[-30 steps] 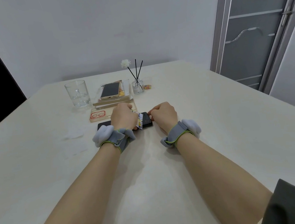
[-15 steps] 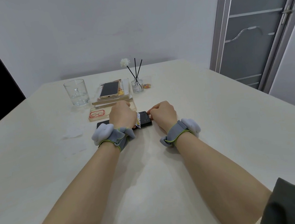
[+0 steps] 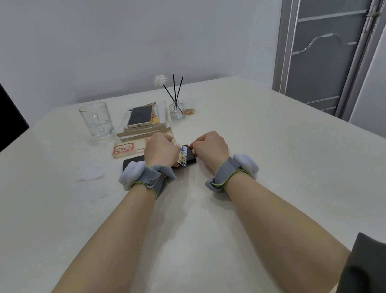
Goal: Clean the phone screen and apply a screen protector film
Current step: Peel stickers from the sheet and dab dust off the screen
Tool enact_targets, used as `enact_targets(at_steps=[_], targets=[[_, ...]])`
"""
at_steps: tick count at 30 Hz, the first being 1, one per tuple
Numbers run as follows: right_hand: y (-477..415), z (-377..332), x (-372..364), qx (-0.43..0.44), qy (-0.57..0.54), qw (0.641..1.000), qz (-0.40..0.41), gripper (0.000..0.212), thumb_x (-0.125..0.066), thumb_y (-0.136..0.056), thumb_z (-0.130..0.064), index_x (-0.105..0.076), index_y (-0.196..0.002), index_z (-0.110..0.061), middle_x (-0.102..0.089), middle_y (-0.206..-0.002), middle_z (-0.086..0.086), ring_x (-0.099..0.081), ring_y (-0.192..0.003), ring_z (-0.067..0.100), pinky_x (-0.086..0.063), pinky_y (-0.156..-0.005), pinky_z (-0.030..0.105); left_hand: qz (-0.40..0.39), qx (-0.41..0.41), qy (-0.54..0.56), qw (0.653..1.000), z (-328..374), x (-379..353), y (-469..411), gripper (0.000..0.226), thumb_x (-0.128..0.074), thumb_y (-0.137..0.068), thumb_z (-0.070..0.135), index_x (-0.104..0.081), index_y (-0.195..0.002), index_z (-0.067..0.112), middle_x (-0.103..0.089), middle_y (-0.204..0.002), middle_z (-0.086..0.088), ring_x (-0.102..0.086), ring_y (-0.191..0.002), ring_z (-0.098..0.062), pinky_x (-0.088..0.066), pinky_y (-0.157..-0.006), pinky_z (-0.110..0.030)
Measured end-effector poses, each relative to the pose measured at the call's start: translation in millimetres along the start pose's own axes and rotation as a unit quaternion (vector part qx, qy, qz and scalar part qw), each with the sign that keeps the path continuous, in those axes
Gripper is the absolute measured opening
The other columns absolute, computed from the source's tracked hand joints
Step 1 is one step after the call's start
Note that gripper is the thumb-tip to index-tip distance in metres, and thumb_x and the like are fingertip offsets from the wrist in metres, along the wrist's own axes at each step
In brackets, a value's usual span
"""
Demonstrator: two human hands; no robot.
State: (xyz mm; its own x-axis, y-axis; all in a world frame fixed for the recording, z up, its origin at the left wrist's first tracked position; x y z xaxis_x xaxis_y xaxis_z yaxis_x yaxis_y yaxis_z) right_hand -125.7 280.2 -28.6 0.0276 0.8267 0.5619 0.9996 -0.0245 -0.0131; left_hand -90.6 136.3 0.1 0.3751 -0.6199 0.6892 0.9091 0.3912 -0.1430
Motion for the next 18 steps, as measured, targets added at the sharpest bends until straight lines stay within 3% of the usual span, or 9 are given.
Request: enact_targets(at_steps=[4,8,11,15,18], targets=[[-1,0,1,-0.001,0.002,1.0,0.006,0.029,-0.053,-0.081,-0.01,-0.077,-0.098,-0.016,-0.074,-0.104,0.01,-0.06,-0.107,0.031,-0.042,-0.102,0.039,0.0,-0.008,0.008,1.0,5,-1,3,0.038,-0.059,-0.084,0.011,-0.063,-0.122,0.009,-0.062,-0.126,-0.01,-0.061,-0.112,-0.031,-0.049,-0.095,-0.034],[0,1,0,-0.001,-0.007,1.0,0.001,0.031,-0.052,-0.081,-0.009,-0.076,-0.098,-0.015,-0.074,-0.102,0.01,-0.061,-0.106,0.03,-0.042,-0.102,0.039,0.003,0.001,0.048,0.999,5,6,0,0.039,-0.06,-0.083,0.01,-0.061,-0.122,0.008,-0.062,-0.125,-0.013,-0.065,-0.105,-0.034,-0.054,-0.089,-0.043],[0,1,0,0.0,-0.007,1.0,-0.002,0.032,-0.05,-0.081,-0.008,-0.076,-0.099,-0.014,-0.074,-0.101,0.01,-0.061,-0.106,0.03,-0.042,-0.102,0.04,0.012,0.004,0.021,1.0,1,17,-1,0.039,-0.058,-0.084,0.008,-0.06,-0.123,0.007,-0.061,-0.125,-0.013,-0.064,-0.104,-0.034,-0.055,-0.088,-0.043],[0,1,0,0.001,-0.011,1.0,-0.001,0.031,-0.051,-0.081,-0.007,-0.076,-0.096,-0.013,-0.074,-0.098,0.012,-0.061,-0.104,0.031,-0.043,-0.101,0.04,0.016,-0.006,-0.033,0.999,-2,18,1,0.022,-0.053,-0.086,0.005,-0.064,-0.103,0.012,-0.062,-0.114,-0.014,-0.064,-0.103,-0.035,-0.054,-0.088,-0.043],[0,1,0,0.001,-0.013,1.0,0.001,0.03,-0.051,-0.08,-0.007,-0.077,-0.094,-0.012,-0.074,-0.096,0.012,-0.061,-0.104,0.031,-0.043,-0.101,0.04,0.029,-0.01,-0.051,0.998,-1,16,0,0.035,-0.052,-0.088,0.006,-0.059,-0.122,0.008,-0.06,-0.126,-0.014,-0.062,-0.108,-0.035,-0.051,-0.093,-0.038]])
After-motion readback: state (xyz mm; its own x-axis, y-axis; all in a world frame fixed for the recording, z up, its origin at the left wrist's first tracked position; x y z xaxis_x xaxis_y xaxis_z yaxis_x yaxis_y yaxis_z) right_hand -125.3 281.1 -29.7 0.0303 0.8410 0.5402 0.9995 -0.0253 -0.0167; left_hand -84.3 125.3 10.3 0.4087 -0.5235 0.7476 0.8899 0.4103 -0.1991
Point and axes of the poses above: each hand's wrist, its own y-axis away from the middle knuckle, its own x-axis out of the back of the hand, z = x × y, the point moved 9 cm from there along -y, towards the middle knuckle
